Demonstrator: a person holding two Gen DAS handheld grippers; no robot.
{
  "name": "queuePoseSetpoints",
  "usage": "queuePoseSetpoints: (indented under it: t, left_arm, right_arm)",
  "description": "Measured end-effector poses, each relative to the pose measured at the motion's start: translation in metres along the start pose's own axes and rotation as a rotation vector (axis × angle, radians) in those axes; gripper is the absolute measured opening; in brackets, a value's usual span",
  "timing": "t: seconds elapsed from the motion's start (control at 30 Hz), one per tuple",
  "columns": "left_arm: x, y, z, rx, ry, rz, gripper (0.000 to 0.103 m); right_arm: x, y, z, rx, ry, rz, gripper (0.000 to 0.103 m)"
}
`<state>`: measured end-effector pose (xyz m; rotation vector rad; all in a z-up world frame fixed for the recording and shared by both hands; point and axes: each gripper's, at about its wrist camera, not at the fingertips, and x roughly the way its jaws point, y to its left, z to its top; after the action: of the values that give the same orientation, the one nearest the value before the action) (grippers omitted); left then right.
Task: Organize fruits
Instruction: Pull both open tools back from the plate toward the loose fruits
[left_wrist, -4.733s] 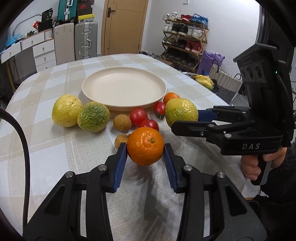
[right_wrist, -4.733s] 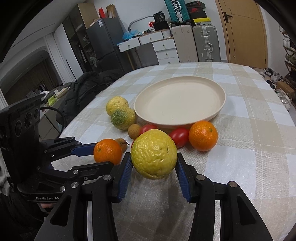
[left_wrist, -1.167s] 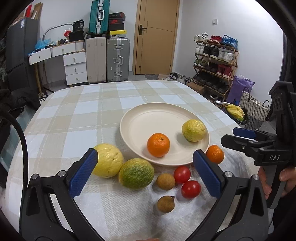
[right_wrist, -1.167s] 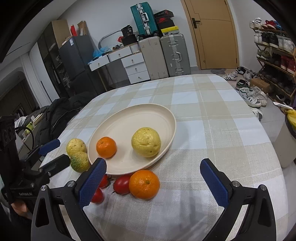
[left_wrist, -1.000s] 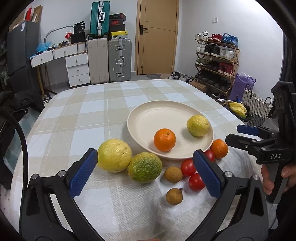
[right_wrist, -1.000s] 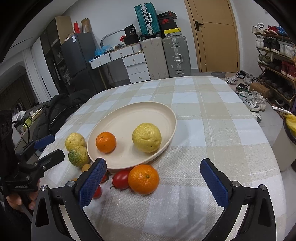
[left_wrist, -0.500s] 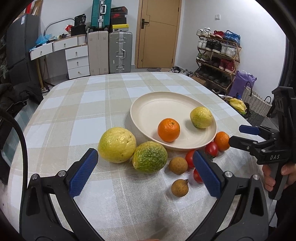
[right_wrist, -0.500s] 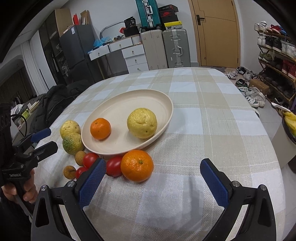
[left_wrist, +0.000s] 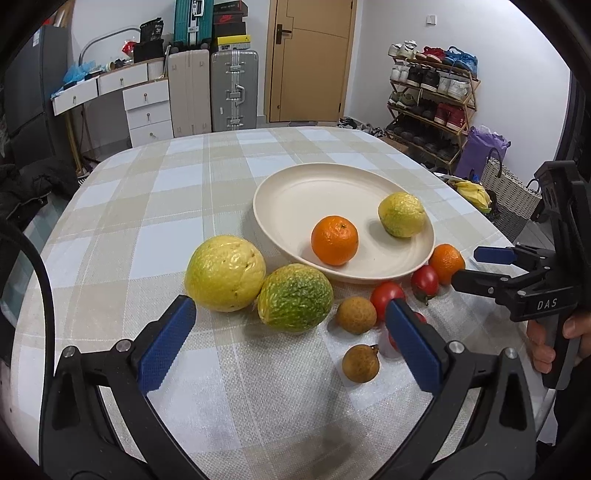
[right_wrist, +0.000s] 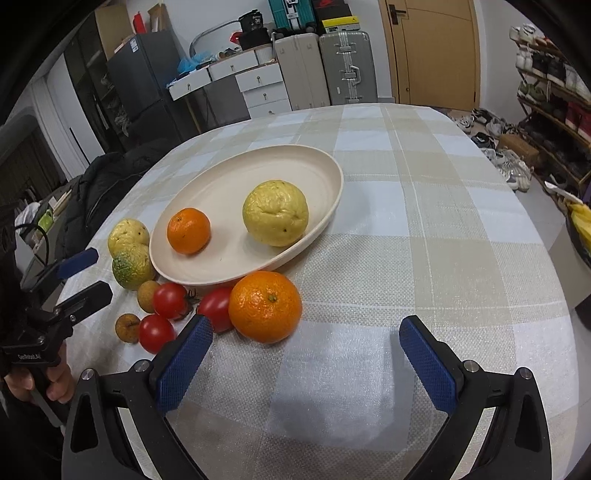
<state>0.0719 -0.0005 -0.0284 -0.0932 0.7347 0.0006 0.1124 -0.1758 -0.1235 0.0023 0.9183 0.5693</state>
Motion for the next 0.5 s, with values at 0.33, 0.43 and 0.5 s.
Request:
queuePoseSetpoints:
  t: [0.33,0.43,0.5]
  left_arm:
    - [0.0079,0.0034,-0.0014,-0.017,0.028,-0.002,0.102]
    - [0.0080,0.0034,-0.0016,-0.017,0.029,-0.002,0.102]
    - [0.0081,0.0034,-0.0016,-0.017,0.029,-0.003,0.102]
  right_arm:
    - [0.0025,-0.0033,0.0024,0.035,-0.005,0.078,0.099]
    - [0.0033,0.0000,0.0026,0.030,-0.006,0.090,0.091]
    - [0.0030,0.0024,0.0023,0.029,-0.005,0.111,0.088]
